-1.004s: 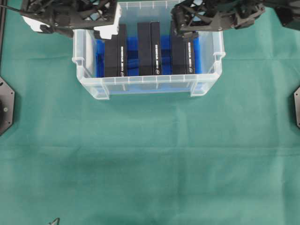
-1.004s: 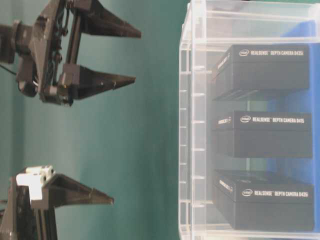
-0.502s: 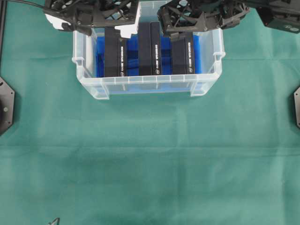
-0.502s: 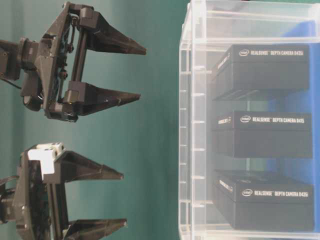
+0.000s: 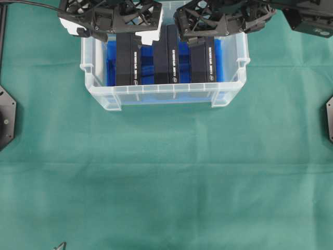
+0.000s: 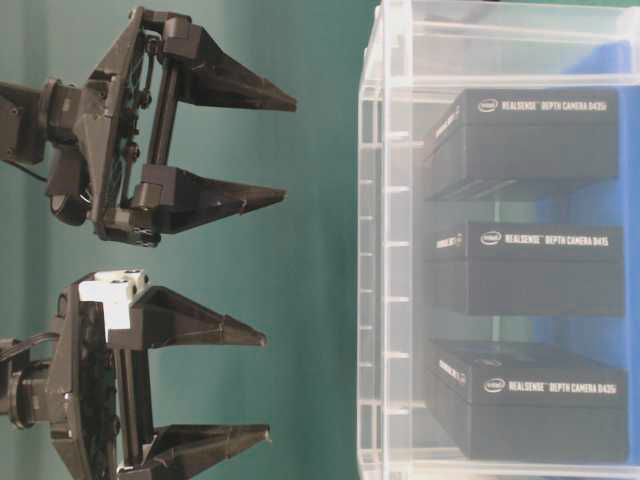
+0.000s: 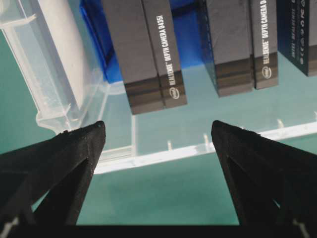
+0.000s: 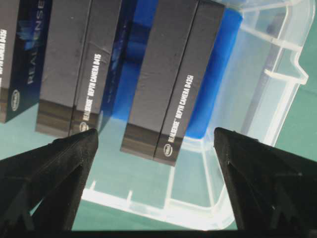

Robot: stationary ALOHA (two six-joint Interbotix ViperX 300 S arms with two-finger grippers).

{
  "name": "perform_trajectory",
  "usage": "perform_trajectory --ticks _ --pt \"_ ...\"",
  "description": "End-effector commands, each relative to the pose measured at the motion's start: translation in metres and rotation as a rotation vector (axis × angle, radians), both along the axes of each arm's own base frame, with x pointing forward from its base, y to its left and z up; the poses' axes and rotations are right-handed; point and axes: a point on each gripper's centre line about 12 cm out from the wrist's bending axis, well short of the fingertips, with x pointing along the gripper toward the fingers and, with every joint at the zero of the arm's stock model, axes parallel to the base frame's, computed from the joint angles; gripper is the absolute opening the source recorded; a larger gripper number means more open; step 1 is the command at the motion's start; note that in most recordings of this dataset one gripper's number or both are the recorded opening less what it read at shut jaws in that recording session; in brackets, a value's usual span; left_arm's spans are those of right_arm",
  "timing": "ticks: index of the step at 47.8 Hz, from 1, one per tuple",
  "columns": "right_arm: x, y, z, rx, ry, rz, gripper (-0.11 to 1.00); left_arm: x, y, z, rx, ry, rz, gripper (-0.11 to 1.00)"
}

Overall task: Take the box out of the case with both arms.
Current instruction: 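Move both open grippers over the left and right black boxes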

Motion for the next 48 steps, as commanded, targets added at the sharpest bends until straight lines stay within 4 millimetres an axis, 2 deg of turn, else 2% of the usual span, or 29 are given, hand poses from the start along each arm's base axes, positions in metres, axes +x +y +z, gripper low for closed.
perform_trajectory --ticks 1,48 --pt "0.0012 0.0004 0.0121 -0.010 -0.038 0.004 0.95 0.0002 -0.0008 0.0125 0.013 -0.036 -0.001 0.90" --pt "0.0037 -0.0002 0.0107 -0.012 -0.047 0.006 0.95 0.0010 -0.0001 0.0103 0.015 -0.030 0.005 0.90"
